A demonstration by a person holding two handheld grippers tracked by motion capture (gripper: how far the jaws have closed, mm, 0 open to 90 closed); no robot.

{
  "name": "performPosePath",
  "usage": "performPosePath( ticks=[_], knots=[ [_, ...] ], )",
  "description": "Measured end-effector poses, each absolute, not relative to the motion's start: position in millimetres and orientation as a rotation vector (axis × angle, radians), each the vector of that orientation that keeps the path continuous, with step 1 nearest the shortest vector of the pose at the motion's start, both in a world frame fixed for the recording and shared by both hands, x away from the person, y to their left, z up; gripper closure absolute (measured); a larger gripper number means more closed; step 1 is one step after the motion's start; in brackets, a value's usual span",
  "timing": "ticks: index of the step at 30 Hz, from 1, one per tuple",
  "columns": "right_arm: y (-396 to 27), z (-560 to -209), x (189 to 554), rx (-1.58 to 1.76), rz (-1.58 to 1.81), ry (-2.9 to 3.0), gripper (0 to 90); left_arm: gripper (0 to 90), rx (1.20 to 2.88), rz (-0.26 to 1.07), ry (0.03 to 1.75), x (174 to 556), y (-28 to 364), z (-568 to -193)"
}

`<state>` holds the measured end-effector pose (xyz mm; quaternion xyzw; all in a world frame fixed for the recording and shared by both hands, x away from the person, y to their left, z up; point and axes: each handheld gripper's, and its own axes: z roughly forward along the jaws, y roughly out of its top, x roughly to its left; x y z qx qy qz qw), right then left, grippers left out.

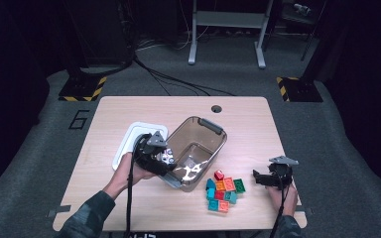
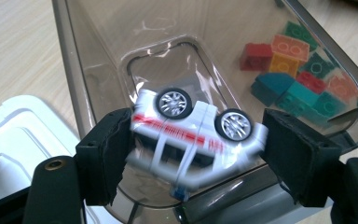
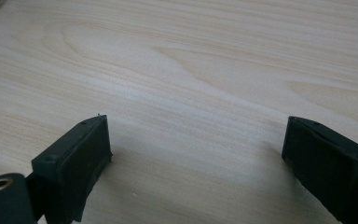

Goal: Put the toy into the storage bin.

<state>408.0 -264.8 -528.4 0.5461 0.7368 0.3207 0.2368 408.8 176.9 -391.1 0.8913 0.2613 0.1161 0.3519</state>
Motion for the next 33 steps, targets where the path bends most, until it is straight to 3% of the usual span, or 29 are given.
performPosePath(
  ticks=[6,18,33],
  knots=[
    [-264.9,-528.4,408.0,1.496,0.880,2.020,7.5,15.2,2.246,0.327,0.712,406.0,189.0,-385.2],
    [-264.9,-528.4,408.0,1.496,0.880,2.020,7.5,10.0,2.160,0.387,0.820,390.1,233.6,-386.4],
    [-264.8,-528.3,407.9,1.497,0.880,2.019,7.5,6.1,2.061,0.472,1.048,371.5,304.1,-427.7]
  ],
)
